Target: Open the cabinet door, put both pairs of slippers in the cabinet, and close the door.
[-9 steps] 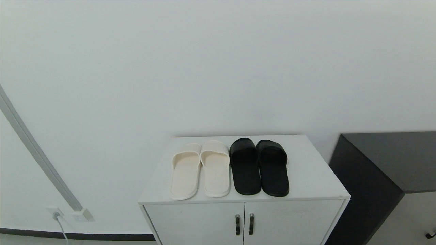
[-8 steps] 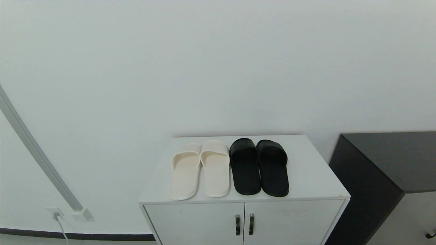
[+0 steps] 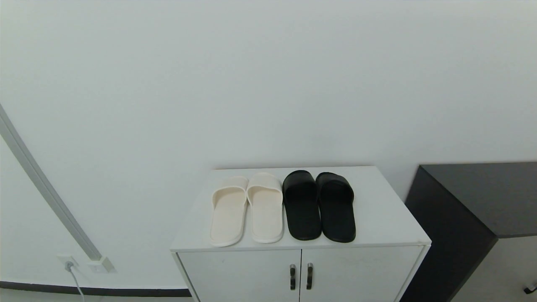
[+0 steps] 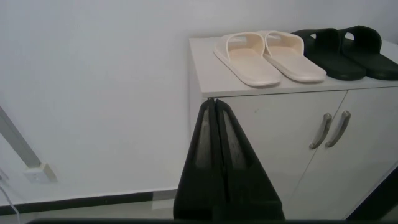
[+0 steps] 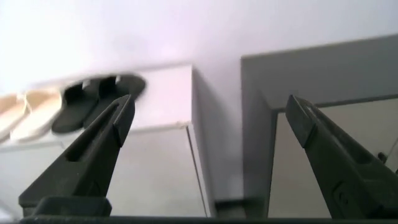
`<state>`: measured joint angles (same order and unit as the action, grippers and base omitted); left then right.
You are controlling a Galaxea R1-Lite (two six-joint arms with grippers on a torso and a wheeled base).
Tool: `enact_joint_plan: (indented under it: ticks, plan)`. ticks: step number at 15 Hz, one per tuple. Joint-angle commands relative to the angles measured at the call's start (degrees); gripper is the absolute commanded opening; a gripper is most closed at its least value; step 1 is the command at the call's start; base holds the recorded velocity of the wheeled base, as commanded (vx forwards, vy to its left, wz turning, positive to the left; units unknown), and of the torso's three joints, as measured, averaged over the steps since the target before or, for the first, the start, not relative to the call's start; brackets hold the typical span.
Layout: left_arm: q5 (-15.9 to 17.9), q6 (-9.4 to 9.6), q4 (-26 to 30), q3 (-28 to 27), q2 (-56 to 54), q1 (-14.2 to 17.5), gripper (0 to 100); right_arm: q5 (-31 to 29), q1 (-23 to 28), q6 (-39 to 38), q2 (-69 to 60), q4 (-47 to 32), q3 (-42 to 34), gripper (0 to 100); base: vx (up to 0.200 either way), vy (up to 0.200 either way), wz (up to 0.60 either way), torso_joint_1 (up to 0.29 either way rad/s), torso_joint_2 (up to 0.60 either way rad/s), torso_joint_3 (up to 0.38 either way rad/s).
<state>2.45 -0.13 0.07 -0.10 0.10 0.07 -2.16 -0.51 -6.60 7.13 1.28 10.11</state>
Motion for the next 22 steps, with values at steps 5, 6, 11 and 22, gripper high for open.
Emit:
enact_joint_plan:
  ticks: [5, 6, 11, 22]
  plan:
    - [0.0, 0.05, 0.0, 0.0, 0.0, 0.0, 0, 4.8, -9.0, 2.3, 44.5, 20.7, 3.4, 100, 0.0, 0.0, 0.0, 0.0, 0.0, 0.0]
    - [0.0, -0.04, 0.0, 0.0, 0.0, 0.0, 0, 2.1, -11.9, 2.3, 49.9, 25.4, 4.0, 100, 0.0, 0.0, 0.0, 0.0, 0.0, 0.0]
    - [0.0, -0.04, 0.0, 0.0, 0.0, 0.0, 0, -16.3, -34.3, -5.8, 70.1, 31.7, 16.7, 100, 0.0, 0.0, 0.0, 0.0, 0.0, 0.0]
    - [0.0, 0.05, 0.2, -0.1, 0.0, 0.0, 0, -34.3, -44.8, -7.6, 102.7, 37.7, 44.4, 100, 0.0, 0.0, 0.0, 0.0, 0.0, 0.0]
